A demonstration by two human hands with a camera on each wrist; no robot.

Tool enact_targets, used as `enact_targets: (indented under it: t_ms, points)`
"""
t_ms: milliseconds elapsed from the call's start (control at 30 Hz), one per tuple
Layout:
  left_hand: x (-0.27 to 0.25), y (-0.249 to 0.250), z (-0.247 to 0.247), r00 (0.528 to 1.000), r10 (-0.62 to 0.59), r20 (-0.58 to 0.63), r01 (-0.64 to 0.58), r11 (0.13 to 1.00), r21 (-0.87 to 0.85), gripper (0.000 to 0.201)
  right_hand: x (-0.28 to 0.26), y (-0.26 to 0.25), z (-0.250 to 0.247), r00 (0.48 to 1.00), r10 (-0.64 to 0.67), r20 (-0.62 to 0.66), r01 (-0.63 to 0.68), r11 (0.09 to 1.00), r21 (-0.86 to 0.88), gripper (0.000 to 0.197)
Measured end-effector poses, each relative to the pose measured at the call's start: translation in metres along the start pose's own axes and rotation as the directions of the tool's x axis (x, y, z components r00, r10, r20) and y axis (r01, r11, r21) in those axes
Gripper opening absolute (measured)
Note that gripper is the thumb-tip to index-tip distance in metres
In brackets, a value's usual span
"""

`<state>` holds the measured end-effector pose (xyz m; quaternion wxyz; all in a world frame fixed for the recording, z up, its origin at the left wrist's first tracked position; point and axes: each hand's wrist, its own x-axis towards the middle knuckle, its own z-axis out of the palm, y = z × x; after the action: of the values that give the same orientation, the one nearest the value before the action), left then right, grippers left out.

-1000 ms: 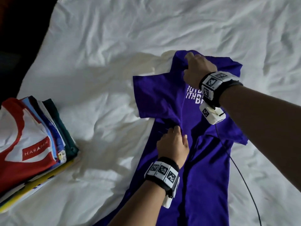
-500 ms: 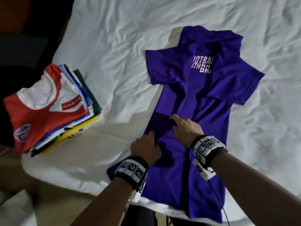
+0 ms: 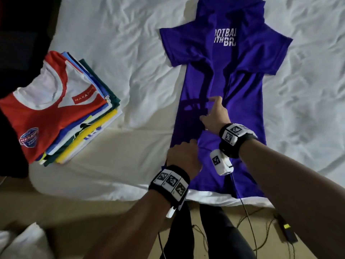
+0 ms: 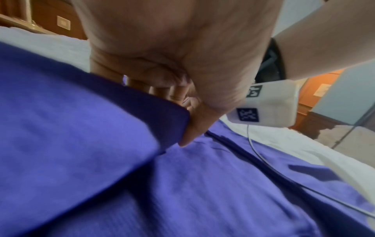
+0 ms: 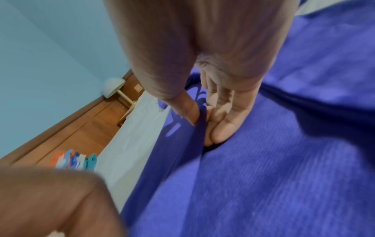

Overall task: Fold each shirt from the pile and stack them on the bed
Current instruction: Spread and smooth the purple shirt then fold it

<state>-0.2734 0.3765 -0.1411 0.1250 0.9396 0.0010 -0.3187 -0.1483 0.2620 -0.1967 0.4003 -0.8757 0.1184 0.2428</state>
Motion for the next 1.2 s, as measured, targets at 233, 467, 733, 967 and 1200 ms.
enact_targets:
  t_ms: [233, 467, 733, 967, 1200]
  points:
    - [-0.014, 0.021, 0.03, 0.997, 0.072, -0.012, -0.073, 0.993, -0.095, 0.033, -0.013, 0.021, -0.012, 0.995, 0.094, 0.025, -0.096, 0.992, 0.081, 0.068]
    - [-0.018, 0.026, 0.044, 0.991, 0.097, -0.087, -0.111, 0.978, -0.174, 0.02, -0.016, 0.036, -0.018, 0.998, 0.038, -0.043, -0.036, 0.999, 0.04, 0.052]
    - [-0.012, 0.018, 0.061, 0.973, 0.196, -0.122, -0.221, 0.945, -0.24, 0.027, -0.027, 0.05, -0.022, 0.998, -0.052, -0.046, 0.048, 0.996, -0.08, 0.052]
    - [0.018, -0.026, 0.083, 0.92, 0.276, -0.277, -0.254, 0.961, 0.113, 0.064, -0.053, 0.065, -0.005, 0.85, -0.479, 0.217, 0.466, 0.496, -0.733, 0.064]
    - [0.042, -0.051, 0.078, 0.892, 0.235, -0.387, -0.209, 0.972, 0.107, 0.063, -0.055, 0.074, 0.006, 0.857, -0.476, 0.198, 0.452, 0.508, -0.733, 0.068]
